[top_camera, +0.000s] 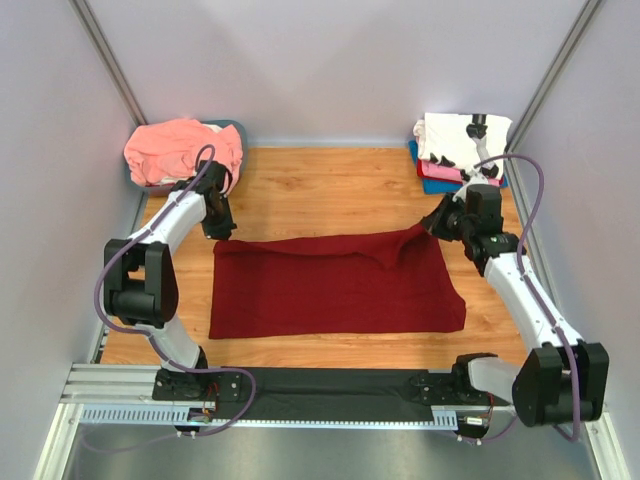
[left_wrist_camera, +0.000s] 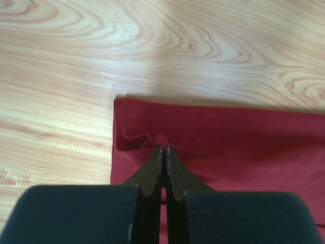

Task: Fold and stack the t-shirts
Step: Fold the tshirt

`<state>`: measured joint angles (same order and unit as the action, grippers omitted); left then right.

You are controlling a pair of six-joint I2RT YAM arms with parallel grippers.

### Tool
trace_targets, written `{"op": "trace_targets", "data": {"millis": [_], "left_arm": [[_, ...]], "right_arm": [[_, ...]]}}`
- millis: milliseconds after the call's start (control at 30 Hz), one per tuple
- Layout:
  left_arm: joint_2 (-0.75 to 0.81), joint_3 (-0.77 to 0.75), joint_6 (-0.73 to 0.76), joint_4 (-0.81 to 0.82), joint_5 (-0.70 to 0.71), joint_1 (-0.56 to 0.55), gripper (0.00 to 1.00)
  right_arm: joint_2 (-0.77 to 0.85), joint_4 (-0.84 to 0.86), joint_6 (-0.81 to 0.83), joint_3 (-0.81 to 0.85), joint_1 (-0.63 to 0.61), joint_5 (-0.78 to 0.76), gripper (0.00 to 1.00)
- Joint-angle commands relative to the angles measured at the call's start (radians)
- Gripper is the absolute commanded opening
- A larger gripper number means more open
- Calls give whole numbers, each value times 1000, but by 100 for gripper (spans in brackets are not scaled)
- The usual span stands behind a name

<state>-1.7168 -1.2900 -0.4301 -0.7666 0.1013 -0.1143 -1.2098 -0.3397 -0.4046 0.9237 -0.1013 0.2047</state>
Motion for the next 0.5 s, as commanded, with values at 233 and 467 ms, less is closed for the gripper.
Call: {"op": "trace_targets", "data": {"millis": [233, 467], "left_arm": [[75, 14, 42, -14, 49, -30, 0], [101, 50, 45, -27, 84, -54, 0]], "right_arm": [[156, -74, -53, -74, 6, -4, 0], [205, -177, -54, -80, 6, -77, 0]]}}
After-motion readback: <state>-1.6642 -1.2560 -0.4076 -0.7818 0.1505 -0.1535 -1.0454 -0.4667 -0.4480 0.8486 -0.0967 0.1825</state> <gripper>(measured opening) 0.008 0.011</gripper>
